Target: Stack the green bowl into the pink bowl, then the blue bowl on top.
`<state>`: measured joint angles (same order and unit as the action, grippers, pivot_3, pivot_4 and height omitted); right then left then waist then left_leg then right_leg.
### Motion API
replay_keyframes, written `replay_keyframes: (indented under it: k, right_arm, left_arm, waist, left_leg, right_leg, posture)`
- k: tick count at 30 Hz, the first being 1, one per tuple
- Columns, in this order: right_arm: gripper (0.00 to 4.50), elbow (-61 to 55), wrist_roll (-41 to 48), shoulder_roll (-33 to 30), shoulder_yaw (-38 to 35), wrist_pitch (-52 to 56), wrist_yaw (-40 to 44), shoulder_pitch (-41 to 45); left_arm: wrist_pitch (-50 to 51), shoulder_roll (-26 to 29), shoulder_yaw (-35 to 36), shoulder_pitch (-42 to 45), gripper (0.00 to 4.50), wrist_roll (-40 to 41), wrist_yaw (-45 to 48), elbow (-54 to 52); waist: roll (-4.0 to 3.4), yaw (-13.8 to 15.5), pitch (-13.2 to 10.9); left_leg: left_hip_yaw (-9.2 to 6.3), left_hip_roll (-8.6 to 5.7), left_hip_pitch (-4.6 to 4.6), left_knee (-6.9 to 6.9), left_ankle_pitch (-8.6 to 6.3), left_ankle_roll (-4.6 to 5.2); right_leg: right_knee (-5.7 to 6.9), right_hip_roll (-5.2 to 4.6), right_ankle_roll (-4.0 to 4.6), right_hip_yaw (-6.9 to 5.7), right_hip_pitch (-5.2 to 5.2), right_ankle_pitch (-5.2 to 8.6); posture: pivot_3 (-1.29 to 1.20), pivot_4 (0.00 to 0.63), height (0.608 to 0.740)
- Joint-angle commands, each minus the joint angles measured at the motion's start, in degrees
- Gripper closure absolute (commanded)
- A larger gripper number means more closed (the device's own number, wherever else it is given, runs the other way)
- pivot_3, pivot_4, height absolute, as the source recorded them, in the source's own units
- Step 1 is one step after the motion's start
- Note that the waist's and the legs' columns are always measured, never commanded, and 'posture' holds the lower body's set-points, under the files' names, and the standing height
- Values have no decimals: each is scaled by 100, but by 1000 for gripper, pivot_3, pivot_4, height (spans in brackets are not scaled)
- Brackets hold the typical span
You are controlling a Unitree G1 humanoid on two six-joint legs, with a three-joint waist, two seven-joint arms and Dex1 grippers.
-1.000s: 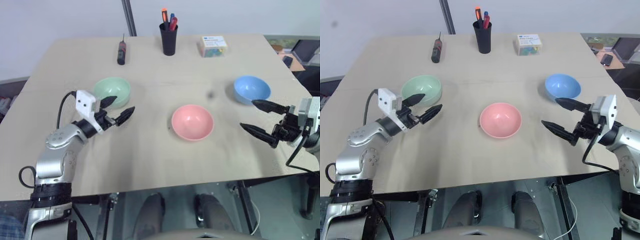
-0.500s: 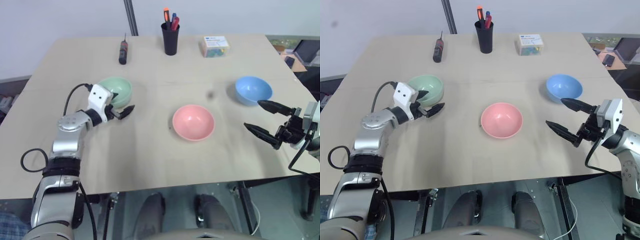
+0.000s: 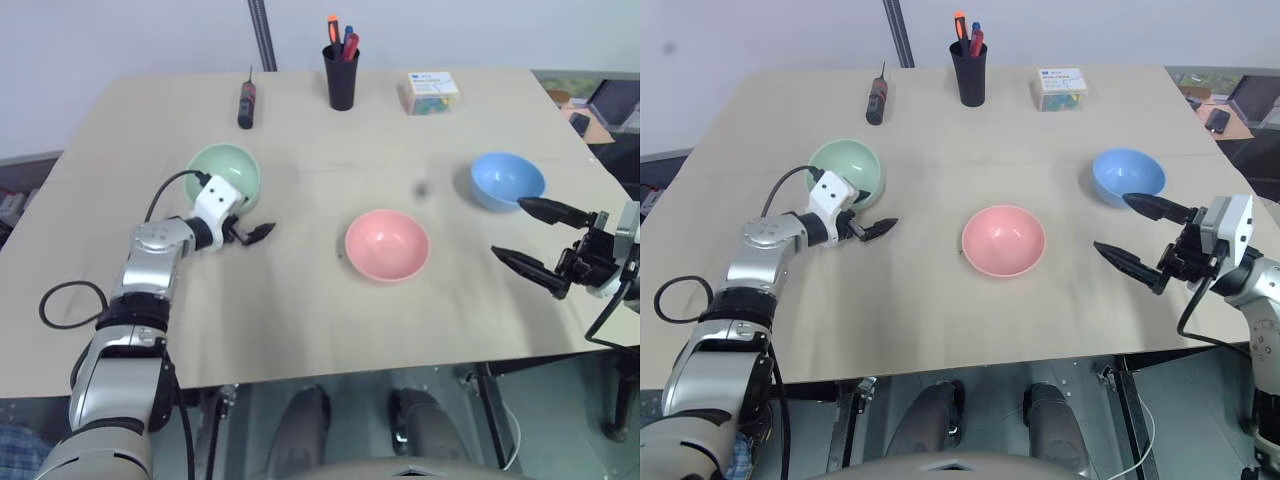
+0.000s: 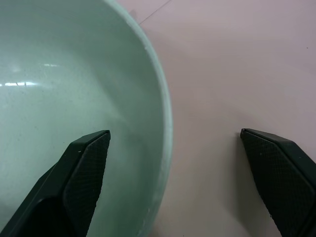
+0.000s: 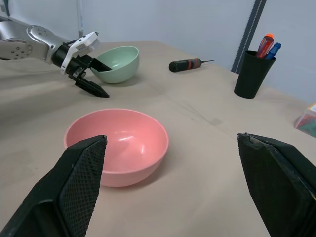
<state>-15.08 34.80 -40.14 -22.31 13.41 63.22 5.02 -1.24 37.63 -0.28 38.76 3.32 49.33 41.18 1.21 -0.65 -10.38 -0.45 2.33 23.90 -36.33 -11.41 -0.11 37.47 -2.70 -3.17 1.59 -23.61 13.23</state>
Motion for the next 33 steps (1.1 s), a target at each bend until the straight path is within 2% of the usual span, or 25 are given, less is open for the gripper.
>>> replay_keyframes:
  k: [1, 4, 6, 11, 13, 23, 33]
  right_arm:
    - [56, -201, 134, -82, -40, -113, 26, 29]
    - [0, -191, 129, -90, -32, -128, 32, 36]
    - [0, -202, 136, -92, -31, -131, 30, 25]
    - [0, -202, 134, -97, -13, -158, 24, 9]
    - [0, -188, 129, -96, -9, -172, 28, 9]
    - [0, -152, 110, -80, 39, -256, 22, -16]
    - [0, -45, 78, -88, 85, -361, 54, -2]
  left_arm:
    - [-66, 95, 42, 138, 0, -12, 144, 118]
    - [-224, 91, 60, 117, 755, -4, 200, 81]
    - [-207, 86, 82, 90, 1533, 21, 226, 39]
    - [-225, 79, 66, 113, 3871, -8, 238, 105]
    - [-261, 75, 63, 156, 4448, -30, 229, 150]
    - [-240, -31, 19, 334, 4448, 80, 589, -403]
    - [79, -169, -527, 429, 4448, 535, 1831, -2694]
  waist:
    - [0, -1, 0]
    - [0, -2, 0]
    - [0, -2, 0]
    - [1, 1, 1]
    - [-8, 6, 10]
    - [-13, 18, 13]
    - [-5, -18, 8]
  left_leg:
    - [0, 0, 0, 0, 0, 0]
    - [0, 0, 0, -1, 0, 0]
    - [0, 0, 0, -1, 0, 0]
    - [0, 0, 0, -2, 0, 0]
    - [0, 0, -6, -3, 0, 0]
    - [-1, -2, -8, -12, 0, 0]
    - [-1, -2, -3, -13, 0, 0]
  right_leg:
    - [1, 0, 0, 0, 0, 0]
    - [3, 0, -1, 0, 0, 0]
    - [3, 0, 0, 0, 0, 0]
    - [6, 0, 0, 0, 0, 0]
    - [11, 0, 0, 0, 2, 0]
    - [19, -1, -6, 1, 6, 3]
    - [18, 0, 8, 2, 3, -5]
  posture:
    - [0, 150, 740]
    - [0, 150, 740]
    - [0, 150, 740]
    - [0, 150, 740]
    - [0, 150, 740]
    - [0, 150, 740]
    - [0, 150, 740]
